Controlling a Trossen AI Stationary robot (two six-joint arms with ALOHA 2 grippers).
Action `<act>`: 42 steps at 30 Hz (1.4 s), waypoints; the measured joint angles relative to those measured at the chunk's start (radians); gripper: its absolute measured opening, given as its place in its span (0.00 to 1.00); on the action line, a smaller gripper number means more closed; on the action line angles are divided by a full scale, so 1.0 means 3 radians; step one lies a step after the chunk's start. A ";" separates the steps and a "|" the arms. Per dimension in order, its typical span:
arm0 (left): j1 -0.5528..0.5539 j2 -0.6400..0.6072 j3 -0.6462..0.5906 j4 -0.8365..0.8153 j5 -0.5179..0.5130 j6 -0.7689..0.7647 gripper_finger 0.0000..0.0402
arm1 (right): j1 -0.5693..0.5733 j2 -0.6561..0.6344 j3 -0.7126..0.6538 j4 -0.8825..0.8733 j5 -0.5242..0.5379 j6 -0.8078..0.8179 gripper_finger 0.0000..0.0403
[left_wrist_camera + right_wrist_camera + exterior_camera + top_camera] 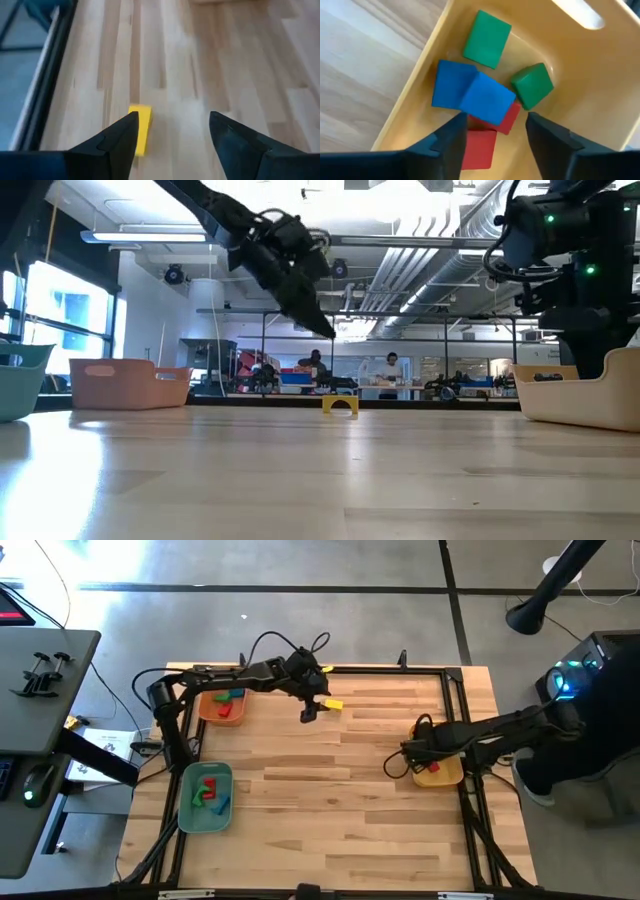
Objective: Sort blocks by size
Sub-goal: Put the yellow arch block into the blue bin
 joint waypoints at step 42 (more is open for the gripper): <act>0.0298 0.0903 0.0072 0.0506 0.0156 0.0589 0.52 | 0.1443 -0.0379 0.0011 0.2659 0.2197 -0.0692 0.55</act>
